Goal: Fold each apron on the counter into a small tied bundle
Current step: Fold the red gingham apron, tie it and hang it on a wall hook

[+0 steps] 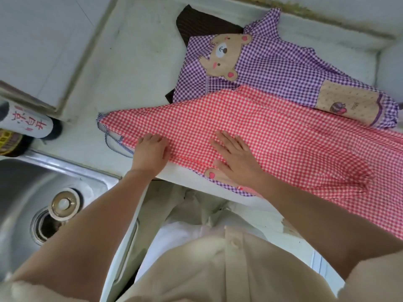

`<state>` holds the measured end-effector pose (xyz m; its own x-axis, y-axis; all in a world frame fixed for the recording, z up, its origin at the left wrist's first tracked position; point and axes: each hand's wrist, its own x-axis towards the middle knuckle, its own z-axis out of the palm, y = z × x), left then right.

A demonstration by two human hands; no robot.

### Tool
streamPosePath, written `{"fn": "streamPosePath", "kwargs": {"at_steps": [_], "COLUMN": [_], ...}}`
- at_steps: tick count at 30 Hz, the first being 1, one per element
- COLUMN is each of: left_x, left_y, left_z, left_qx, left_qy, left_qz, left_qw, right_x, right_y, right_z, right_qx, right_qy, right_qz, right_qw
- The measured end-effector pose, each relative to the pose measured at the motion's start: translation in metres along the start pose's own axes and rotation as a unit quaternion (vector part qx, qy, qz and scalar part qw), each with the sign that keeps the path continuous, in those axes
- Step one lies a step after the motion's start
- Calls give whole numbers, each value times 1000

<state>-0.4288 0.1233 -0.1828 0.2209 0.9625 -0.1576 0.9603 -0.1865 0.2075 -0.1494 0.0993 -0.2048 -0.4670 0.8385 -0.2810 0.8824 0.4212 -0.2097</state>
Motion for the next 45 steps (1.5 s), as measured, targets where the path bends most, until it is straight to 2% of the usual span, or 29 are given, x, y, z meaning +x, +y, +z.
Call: {"fn": "streamPosePath", "kwargs": {"at_steps": [4, 8, 11, 15, 18, 19, 21, 23, 25, 27, 30, 32, 34, 37, 41, 43, 45], "left_x": [-14, -19, -21, -25, -23, -20, -15, -8, -1, 8, 16, 16, 13, 14, 12, 10, 7], "left_y": [-2, -8, -23, -52, -65, -66, -61, -49, -28, -4, 25, 33, 33, 33, 66, 98, 135], "left_z": [-1, -6, -10, -12, -15, -17, -21, -25, -23, -19, -4, 11, 25, 28, 20, 20, 24], "left_qx": [-81, -159, -121, -35, -13, -10, -11, -36, -56, -60, -36, 12, 73, 105, 108, 94, 73], "left_qy": [24, 59, 87, 17, 34, 54, 102, 147, 159, 134, 12, -85, -120, -117, -84, -52, -35], "left_qz": [-83, -241, -304, -360, -394, -391, -336, -228, -94, 25, 126, 126, 117, 102, 35, 39, 95], "left_qw": [993, 956, 941, 932, 918, 919, 936, 962, 981, 989, 991, 988, 983, 982, 990, 993, 992], "right_x": [7, 25, 32, 32, 32, 33, 33, 34, 31, 27, 12, -9, -38, -84, -124, -130, -128], "right_y": [-14, -34, -35, -31, -31, -32, -35, -38, -40, -42, -39, -28, -7, 26, 56, 57, 50], "right_z": [-11, -6, 1, 7, 4, 2, 0, 0, 0, 0, 2, 8, 17, 28, 26, 20, 15], "right_qx": [5, -9, -18, -56, -57, -54, -53, -49, -32, -20, -3, 10, 16, 28, 58, 72, 71], "right_qy": [43, -23, -27, -2, 17, 19, 21, 30, 46, 67, 81, 71, 62, 59, 59, 72, 86], "right_qz": [8, -7, 10, 6, 10, 14, 21, 23, 28, 58, 133, 177, 232, 327, 372, 367, 312], "right_qw": [999, 1000, 999, 998, 998, 998, 998, 998, 998, 996, 988, 982, 971, 943, 924, 925, 944]}}
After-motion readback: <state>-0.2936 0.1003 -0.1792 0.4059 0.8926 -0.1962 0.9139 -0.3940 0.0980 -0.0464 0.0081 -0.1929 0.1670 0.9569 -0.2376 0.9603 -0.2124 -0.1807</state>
